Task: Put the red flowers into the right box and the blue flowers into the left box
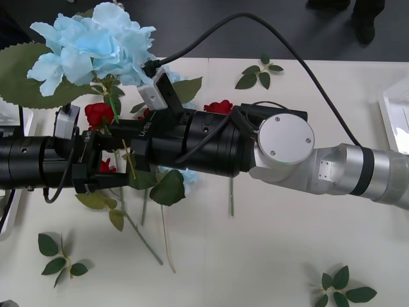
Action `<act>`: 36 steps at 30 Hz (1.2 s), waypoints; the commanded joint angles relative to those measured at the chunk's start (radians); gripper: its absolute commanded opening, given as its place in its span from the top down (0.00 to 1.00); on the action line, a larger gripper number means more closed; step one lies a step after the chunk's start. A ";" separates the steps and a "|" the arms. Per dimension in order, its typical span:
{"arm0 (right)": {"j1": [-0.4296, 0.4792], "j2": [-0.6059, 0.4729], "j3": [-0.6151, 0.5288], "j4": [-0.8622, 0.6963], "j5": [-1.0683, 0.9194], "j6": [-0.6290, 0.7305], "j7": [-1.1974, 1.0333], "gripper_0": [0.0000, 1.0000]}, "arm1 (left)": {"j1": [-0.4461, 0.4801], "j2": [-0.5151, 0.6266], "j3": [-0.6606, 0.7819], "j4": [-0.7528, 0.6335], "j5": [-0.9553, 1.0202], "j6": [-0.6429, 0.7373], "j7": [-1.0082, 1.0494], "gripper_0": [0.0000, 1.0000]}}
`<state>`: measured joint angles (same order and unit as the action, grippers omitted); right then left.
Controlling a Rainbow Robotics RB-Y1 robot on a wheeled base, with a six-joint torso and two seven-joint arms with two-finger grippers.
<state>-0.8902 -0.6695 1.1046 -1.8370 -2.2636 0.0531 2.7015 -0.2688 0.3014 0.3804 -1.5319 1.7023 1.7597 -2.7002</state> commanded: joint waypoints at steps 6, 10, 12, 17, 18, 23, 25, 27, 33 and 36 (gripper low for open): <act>-0.026 -0.013 -0.012 -0.018 -0.002 0.004 0.004 1.00 | -0.010 -0.027 -0.008 -0.014 -0.009 -0.008 -0.005 0.82; -0.026 -0.013 -0.012 -0.018 -0.002 0.004 0.004 1.00 | -0.010 -0.027 -0.011 -0.014 -0.010 -0.008 -0.005 0.99; -0.026 -0.013 -0.012 -0.018 -0.002 0.004 0.004 1.00 | -0.010 -0.028 -0.012 -0.014 -0.009 -0.008 -0.005 1.00; -0.026 -0.013 -0.012 -0.018 -0.002 0.004 0.004 1.00 | -0.010 -0.027 -0.011 -0.014 -0.007 -0.008 -0.005 1.00; -0.026 -0.013 -0.012 -0.018 -0.002 0.004 0.004 1.00 | -0.010 -0.027 -0.011 -0.014 -0.006 -0.009 -0.005 1.00; -0.026 -0.013 -0.012 -0.018 -0.002 0.004 0.004 1.00 | -0.010 -0.028 -0.012 -0.014 -0.003 -0.008 -0.005 1.00; -0.026 -0.013 -0.012 -0.018 -0.002 0.004 0.004 0.59 | -0.010 -0.027 -0.011 -0.014 -0.001 -0.008 -0.005 1.00; -0.026 -0.013 -0.012 -0.018 -0.002 0.004 0.004 0.00 | -0.009 -0.027 -0.009 -0.014 -0.001 -0.008 -0.005 1.00; -0.026 -0.013 -0.012 -0.018 -0.002 0.004 0.004 0.00 | -0.010 -0.027 -0.006 -0.014 -0.001 -0.008 -0.005 1.00; -0.026 -0.013 -0.012 -0.018 -0.002 0.004 0.004 0.00 | -0.009 -0.027 -0.005 -0.014 -0.001 -0.009 -0.005 1.00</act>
<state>-0.8902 -0.6695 1.1046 -1.8370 -2.2636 0.0531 2.7015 -0.2688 0.2698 0.3718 -1.5319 1.6911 1.7569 -2.7002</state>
